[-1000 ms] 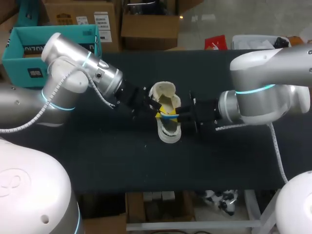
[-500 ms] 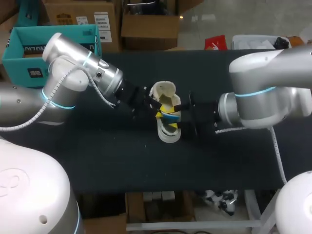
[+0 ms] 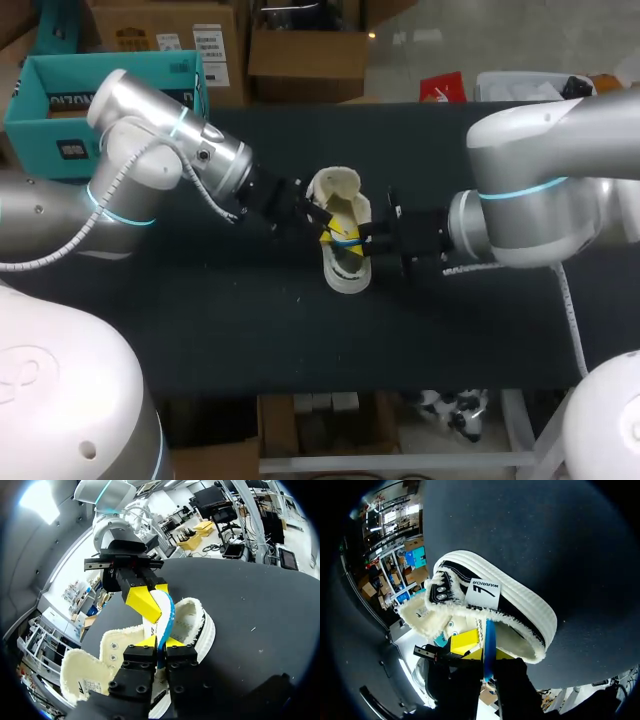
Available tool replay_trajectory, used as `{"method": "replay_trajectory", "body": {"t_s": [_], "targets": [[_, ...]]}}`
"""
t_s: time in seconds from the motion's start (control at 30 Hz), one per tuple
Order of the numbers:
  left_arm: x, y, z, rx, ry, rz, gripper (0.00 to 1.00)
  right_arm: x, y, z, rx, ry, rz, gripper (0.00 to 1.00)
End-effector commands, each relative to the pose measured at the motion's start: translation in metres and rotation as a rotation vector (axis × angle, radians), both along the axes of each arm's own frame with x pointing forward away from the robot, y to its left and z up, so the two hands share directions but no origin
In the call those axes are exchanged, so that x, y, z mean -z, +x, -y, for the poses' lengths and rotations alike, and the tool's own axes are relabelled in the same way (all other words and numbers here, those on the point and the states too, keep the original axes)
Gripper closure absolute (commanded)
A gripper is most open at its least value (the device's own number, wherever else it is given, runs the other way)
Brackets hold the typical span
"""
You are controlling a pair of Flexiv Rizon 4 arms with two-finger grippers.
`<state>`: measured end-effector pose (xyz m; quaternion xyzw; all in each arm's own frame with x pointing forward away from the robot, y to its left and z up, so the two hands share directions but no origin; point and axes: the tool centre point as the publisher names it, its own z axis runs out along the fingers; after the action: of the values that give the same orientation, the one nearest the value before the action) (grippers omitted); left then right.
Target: Open the shoe tongue, take the insole out of the shoe, put the insole back into the shoe, and pack the shoe into the shoebox
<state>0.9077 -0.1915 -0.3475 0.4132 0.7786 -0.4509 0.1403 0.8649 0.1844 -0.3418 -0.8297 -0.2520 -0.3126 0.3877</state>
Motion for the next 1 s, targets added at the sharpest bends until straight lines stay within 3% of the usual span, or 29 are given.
{"method": "replay_trajectory", "body": {"t_s": [0.03, 0.13, 0.2, 0.23, 0.93, 0.97, 1.0], "targets": [[-0.005, -0.006, 0.003, 0.016, -0.004, 0.014, 0.56, 0.009, 0.004, 0.001, 0.001, 0.021, 0.005, 1.0], [-0.008, -0.013, 0.002, 0.03, -0.01, 0.027, 0.6, 0.01, 0.005, 0.002, 0.004, 0.024, 0.004, 1.0], [-0.009, -0.016, 0.002, 0.035, -0.014, 0.032, 0.82, 0.01, 0.005, 0.002, 0.005, 0.025, 0.004, 1.0], [-0.01, -0.016, 0.003, 0.036, -0.015, 0.035, 1.0, 0.01, 0.006, 0.002, 0.006, 0.025, 0.004, 1.0], [0.004, 0.004, 0.001, -0.014, 0.009, 0.005, 1.0, 0.026, 0.03, -0.008, 0.004, 0.011, -0.018, 1.0], [0.003, 0.003, 0.001, -0.013, 0.009, 0.004, 1.0, 0.025, 0.028, -0.008, 0.004, 0.01, -0.018, 0.97], [0.003, 0.002, 0.0, -0.011, 0.007, 0.003, 1.0, 0.023, 0.026, -0.008, 0.005, 0.004, -0.02, 0.85]]}}
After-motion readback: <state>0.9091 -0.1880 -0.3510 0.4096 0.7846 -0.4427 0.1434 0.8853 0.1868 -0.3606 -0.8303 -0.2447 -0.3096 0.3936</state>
